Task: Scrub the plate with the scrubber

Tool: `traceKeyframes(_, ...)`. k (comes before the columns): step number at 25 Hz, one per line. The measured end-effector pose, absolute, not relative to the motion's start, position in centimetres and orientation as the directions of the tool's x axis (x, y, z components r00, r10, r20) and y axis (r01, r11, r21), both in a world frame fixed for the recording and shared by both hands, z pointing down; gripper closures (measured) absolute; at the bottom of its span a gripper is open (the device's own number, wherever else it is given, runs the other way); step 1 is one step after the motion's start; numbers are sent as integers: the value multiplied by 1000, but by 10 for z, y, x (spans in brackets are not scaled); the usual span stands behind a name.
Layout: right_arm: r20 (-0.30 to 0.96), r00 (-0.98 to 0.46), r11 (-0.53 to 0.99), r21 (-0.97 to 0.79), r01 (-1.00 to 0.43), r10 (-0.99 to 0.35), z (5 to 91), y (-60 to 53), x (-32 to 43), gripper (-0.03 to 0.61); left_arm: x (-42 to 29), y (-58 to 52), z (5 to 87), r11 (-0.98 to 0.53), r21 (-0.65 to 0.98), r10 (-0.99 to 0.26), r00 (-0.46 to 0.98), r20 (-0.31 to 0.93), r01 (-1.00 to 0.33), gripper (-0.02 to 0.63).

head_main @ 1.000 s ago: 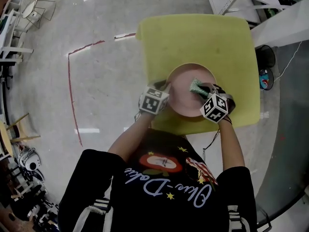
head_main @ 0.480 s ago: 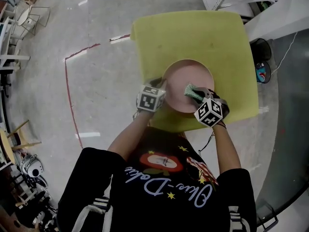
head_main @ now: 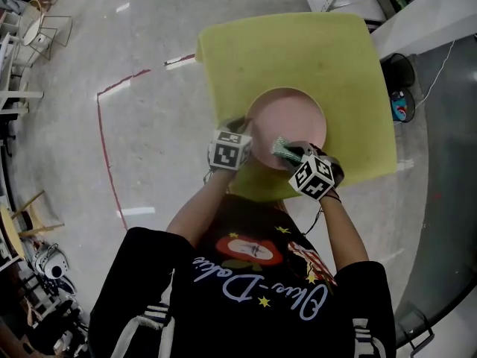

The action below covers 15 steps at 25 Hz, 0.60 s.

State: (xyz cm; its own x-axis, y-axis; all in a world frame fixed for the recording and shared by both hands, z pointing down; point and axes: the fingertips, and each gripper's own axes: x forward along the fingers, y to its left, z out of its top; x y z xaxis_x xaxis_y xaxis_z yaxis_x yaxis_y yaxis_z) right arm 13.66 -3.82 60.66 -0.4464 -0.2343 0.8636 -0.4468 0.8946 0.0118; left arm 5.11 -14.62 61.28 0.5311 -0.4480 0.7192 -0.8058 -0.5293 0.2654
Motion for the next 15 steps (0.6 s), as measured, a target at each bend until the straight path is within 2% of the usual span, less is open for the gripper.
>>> traceKeyframes(11,828,-537,892,-109,-440,-164,602,-23,110,512,51,-146,613,-524,260,-453,524,721,-811,568)
traceKeyframes(15,812,-551,890,-92,-447,-193,599,-26,112,512,53,-146,612,-533,264,-454,535,713,-804,561)
